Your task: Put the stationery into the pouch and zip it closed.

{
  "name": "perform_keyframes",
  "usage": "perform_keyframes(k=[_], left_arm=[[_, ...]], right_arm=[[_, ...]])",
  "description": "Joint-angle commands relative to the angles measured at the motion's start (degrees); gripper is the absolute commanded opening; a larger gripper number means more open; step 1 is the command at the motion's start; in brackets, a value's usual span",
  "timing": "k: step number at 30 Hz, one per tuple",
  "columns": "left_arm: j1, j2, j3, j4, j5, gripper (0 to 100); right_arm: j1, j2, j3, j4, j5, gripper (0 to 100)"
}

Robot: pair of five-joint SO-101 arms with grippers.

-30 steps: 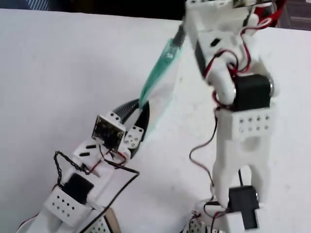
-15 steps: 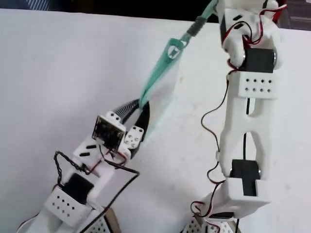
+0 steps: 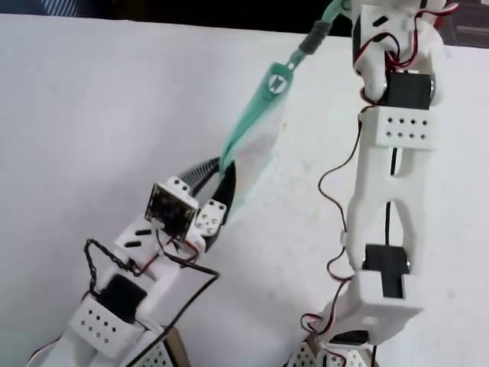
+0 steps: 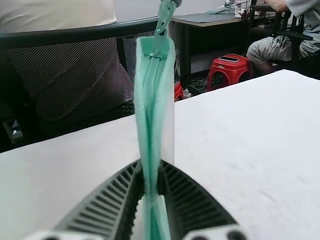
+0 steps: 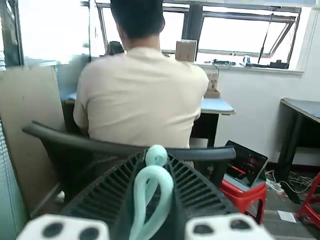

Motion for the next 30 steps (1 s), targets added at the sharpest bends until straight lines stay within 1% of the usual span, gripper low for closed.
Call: perform_keyframes(k=[1, 3, 5, 13, 15, 18, 22, 24, 26, 28, 30], left_arm=[[-0.13, -0.13, -2.55, 4.48, 0.09, 2], [-0.4, -0.13, -4.57, 8.0, 0.18, 2], [-0.48, -0.13, -5.36, 9.58, 1.41, 2], [-0.48, -0.13, -5.36, 9.85, 2.02, 2], [-0.48, -0.13, -5.36, 9.58, 1.67, 2], [-0.48, -0.13, -5.36, 9.41, 1.58, 2], [-0.48, -0.04, -5.36, 9.41, 1.58, 2], [-0.48, -0.04, -5.36, 9.41, 1.58, 2], [-0.48, -0.04, -5.36, 9.41, 1.58, 2], [-0.48, -0.04, -5.36, 9.41, 1.58, 2], [-0.48, -0.04, -5.36, 9.41, 1.58, 2]], right_arm=[[2.33, 2.07, -5.19, -1.36, 2.11, 2.0], [3.74, 4.0, -7.56, -1.1, 2.11, 2.0], [4.97, 5.85, -10.37, -1.1, 2.11, 2.0], [9.8, 13.14, -20.57, -1.01, 2.2, 2.0], [9.98, 13.93, -21.98, 1.71, 2.11, 2.0], [7.34, 12.7, -25.05, 13.85, 2.02, 2.0], [1.27, 7.52, -30.42, 36.18, 2.81, 2.5], [-2.59, 4.79, -32.44, 46.29, 6.77, 3.6], [-6.99, 2.95, -33.05, 54.9, 10.29, 7.4], [-10.51, 1.8, -32.97, 62.46, 12.84, 10.3], [-12.79, 1.19, -32.97, 68.62, 14.86, 10.6]])
